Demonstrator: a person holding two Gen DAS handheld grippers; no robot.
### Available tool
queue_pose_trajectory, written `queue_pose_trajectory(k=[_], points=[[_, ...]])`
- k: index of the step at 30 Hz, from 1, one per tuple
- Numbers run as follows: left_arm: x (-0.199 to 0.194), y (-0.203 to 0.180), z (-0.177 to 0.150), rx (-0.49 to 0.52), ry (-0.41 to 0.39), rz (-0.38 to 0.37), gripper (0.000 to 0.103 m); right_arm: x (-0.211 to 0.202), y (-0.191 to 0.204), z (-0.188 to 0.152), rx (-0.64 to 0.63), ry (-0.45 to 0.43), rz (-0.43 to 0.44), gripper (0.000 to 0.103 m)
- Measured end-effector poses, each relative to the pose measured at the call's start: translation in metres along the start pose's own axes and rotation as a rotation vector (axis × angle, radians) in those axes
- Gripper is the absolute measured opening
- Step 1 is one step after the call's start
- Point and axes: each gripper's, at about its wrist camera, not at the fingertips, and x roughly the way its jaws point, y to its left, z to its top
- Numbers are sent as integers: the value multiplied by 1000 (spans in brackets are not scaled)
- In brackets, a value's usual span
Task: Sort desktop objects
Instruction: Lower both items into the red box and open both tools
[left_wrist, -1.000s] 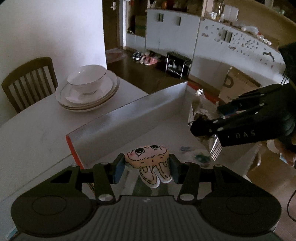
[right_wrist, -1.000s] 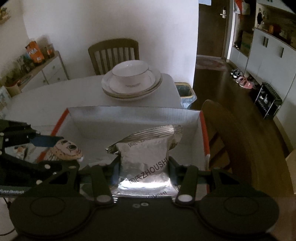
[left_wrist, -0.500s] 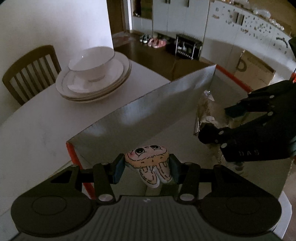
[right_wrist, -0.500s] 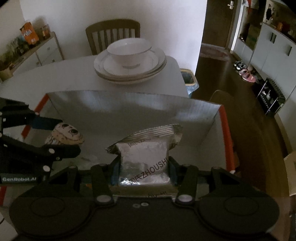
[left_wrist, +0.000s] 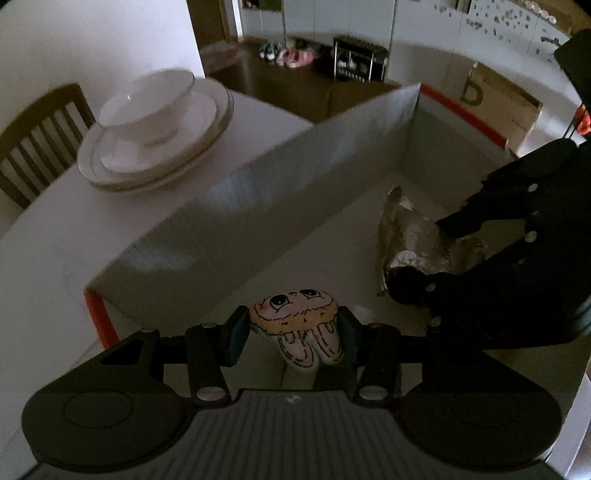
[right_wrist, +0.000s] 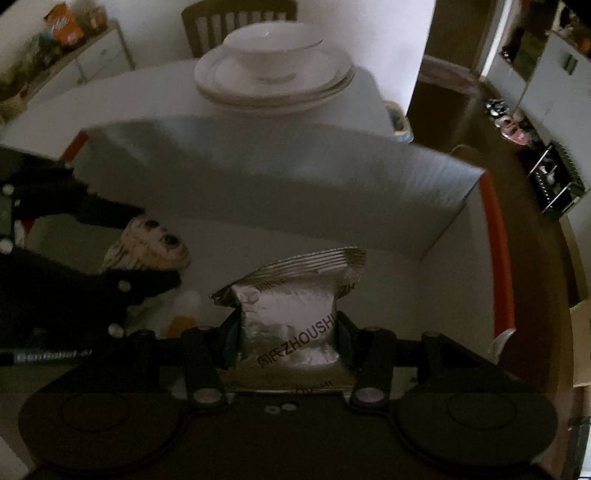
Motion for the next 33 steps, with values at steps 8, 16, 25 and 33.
queue_pose_trajectory(k=[8,16,25,33], points=[[10,0,2,16,67,-14,50,6,2,0,-13,47,-5,51],[4,-3,1,18,82,-30,54,2,5,1,-34,31,-37,60],[-24,-4,-5,-3,2,-63,72,-23,-3,-3,-13,-10,-36,65],[-58,1,-13,-43,-73,-80,73,-63,-2,-13,1,-91,12,76]])
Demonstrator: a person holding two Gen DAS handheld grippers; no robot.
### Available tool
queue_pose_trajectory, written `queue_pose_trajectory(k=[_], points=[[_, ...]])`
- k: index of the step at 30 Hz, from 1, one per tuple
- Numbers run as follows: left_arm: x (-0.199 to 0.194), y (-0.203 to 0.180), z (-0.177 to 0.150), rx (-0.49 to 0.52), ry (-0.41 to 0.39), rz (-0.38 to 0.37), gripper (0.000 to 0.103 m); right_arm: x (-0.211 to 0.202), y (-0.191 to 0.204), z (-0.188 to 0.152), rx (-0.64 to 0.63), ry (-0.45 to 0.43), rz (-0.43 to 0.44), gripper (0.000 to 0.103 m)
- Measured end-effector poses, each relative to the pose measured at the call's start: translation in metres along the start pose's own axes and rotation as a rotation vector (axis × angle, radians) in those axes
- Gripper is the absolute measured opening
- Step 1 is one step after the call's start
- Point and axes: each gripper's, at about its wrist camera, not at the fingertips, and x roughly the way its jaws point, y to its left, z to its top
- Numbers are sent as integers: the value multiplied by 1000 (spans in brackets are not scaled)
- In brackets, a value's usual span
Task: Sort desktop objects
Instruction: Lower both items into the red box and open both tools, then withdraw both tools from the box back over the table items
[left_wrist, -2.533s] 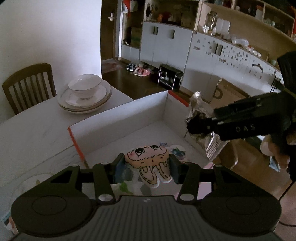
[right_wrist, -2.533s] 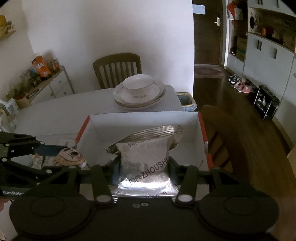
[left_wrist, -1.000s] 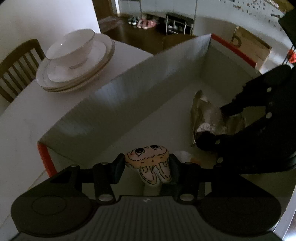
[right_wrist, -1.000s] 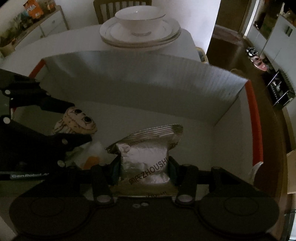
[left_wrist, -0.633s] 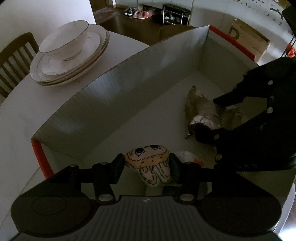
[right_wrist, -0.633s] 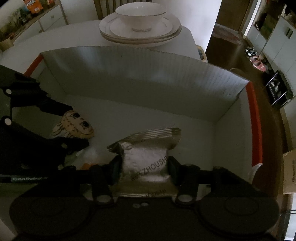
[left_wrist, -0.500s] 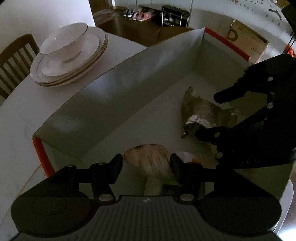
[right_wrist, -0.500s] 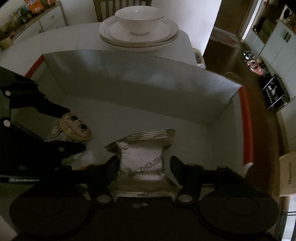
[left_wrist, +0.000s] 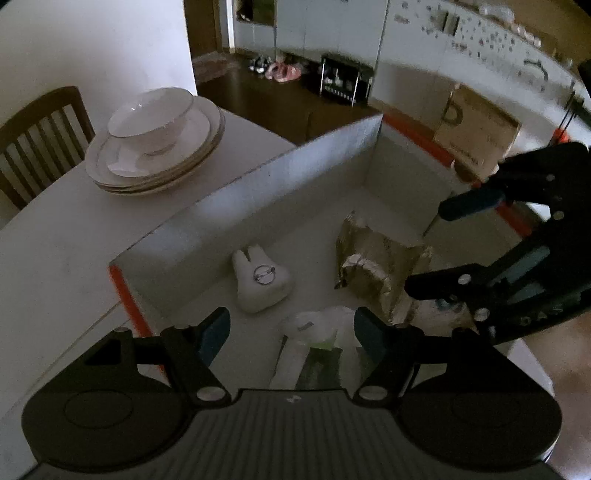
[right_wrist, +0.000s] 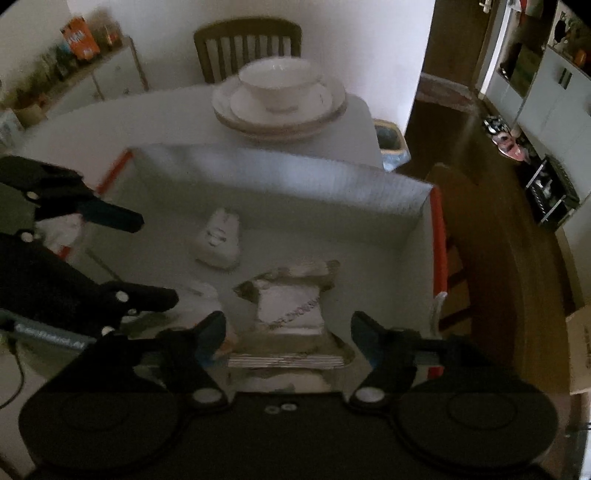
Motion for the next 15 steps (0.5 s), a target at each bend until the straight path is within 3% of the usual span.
queue_pose_trajectory(k=[15], points=[[-92,2,-40,-16,-164,-58,73,-73,35,-16,-7,-171,82,84]])
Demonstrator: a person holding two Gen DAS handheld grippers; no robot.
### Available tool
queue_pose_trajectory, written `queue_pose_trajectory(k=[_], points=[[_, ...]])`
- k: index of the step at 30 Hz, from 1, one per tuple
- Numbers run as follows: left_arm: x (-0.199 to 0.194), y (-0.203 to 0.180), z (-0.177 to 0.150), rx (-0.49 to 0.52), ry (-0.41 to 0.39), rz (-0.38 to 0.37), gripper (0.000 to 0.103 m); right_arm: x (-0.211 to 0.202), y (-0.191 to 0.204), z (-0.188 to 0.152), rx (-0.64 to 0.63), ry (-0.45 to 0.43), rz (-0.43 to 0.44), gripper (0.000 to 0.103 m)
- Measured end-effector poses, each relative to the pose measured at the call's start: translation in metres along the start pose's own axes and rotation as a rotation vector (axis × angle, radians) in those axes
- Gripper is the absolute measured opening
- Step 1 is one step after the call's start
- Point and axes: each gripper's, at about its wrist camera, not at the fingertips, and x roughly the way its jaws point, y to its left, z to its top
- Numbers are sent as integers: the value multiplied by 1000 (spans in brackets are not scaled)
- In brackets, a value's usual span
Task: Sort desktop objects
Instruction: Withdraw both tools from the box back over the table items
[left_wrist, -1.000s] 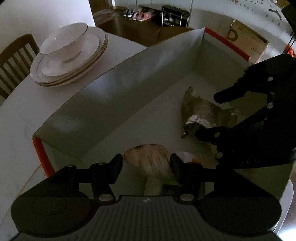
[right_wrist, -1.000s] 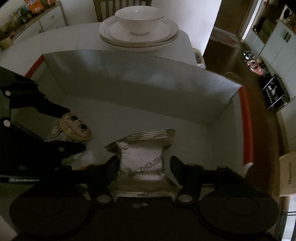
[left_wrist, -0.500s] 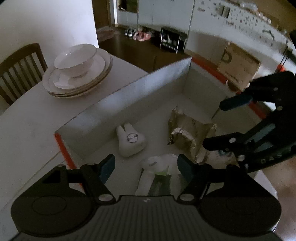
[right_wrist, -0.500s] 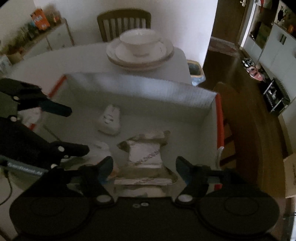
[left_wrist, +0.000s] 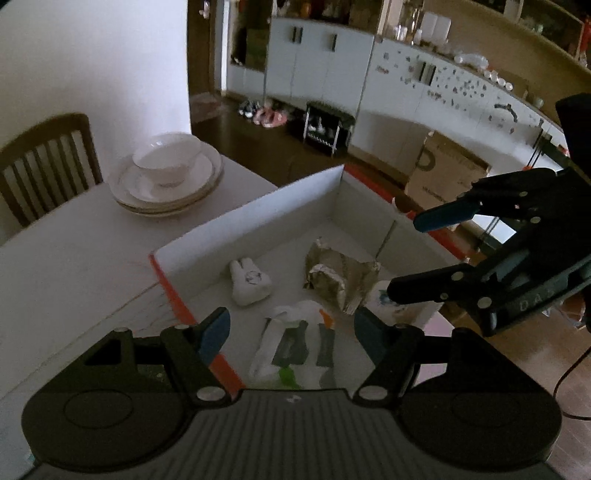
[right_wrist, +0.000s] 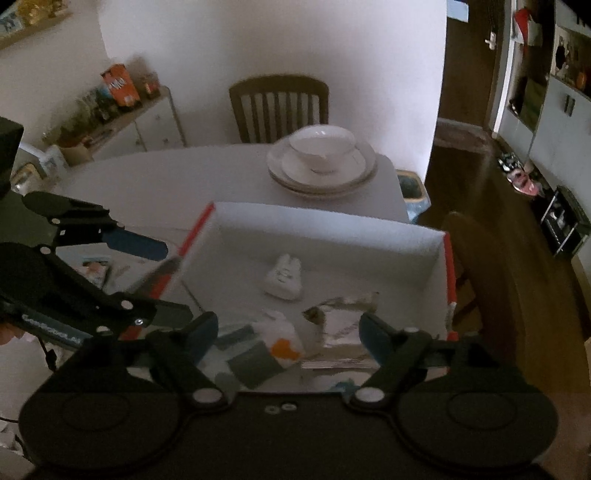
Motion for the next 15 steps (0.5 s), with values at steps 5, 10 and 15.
queue_pose_trajectory(k=[5,10,15], points=[[-30,6,-15,-29,-50,-1,74,-14,22,-1,2,-41,23,85],[-60,14,-36,-58,-100,12,74,-20,47,-3,8,-76,47,86],[-86,25,-62,-80,-134,31,73,-20,82,-9,-24,-98,52,87]])
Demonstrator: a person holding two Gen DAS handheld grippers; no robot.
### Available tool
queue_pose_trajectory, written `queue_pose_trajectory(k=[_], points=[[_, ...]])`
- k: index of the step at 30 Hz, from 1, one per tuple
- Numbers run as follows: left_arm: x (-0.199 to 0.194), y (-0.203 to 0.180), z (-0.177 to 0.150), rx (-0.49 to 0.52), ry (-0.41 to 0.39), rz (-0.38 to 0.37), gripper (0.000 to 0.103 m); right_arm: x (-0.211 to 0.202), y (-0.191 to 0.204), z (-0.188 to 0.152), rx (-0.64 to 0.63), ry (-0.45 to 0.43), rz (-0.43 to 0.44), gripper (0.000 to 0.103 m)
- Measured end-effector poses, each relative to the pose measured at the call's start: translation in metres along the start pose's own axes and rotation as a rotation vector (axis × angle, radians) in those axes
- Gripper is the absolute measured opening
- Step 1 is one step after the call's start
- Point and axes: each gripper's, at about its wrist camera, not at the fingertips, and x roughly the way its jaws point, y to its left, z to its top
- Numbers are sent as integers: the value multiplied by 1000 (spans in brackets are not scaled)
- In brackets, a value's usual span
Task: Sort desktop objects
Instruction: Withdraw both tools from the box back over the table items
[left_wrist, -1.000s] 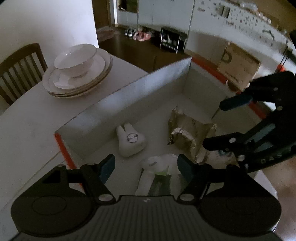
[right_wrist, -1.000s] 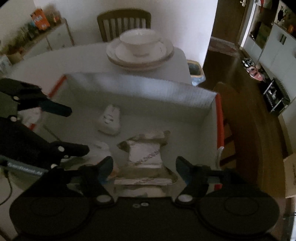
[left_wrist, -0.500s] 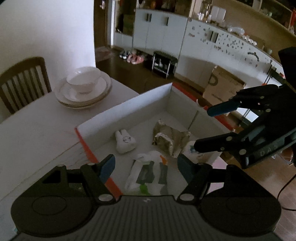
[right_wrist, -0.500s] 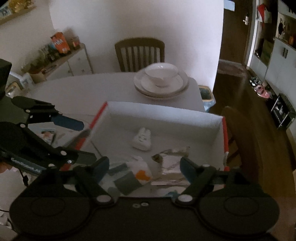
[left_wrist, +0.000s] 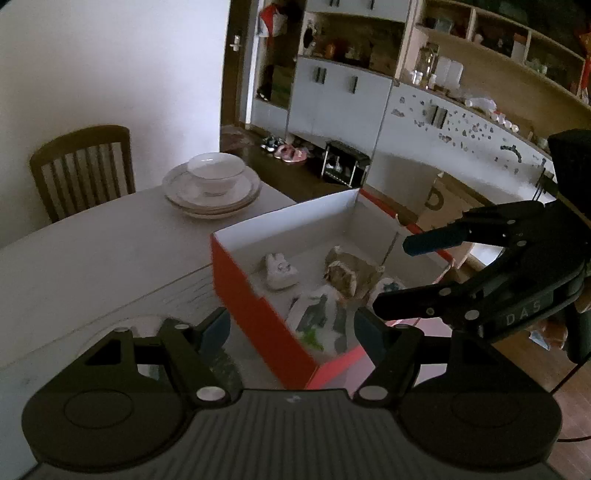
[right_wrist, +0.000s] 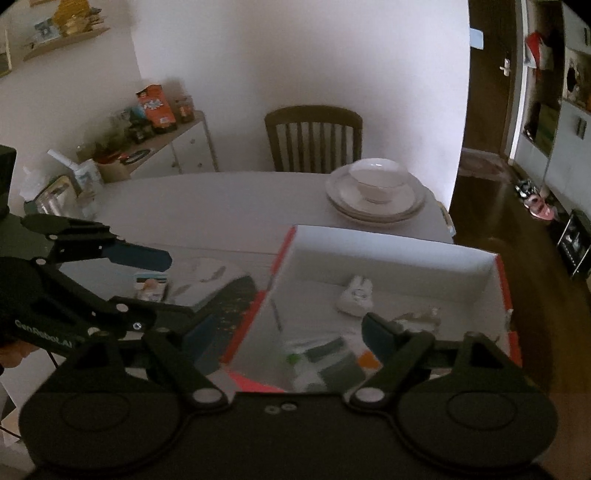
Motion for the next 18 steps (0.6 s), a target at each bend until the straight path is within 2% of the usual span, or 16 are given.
queue_pose_trajectory(k=[9,13,18], points=[[-49,35,-44,-27,-42,41,73,-1,59,-10,19,-26,23,90],[-65,57,-65,-59,-39,55,73,3,85,-18,37,-37,43,96],[-80,86,-95,-83,-23,73,74,16,123,-34,29,-29,54,96]])
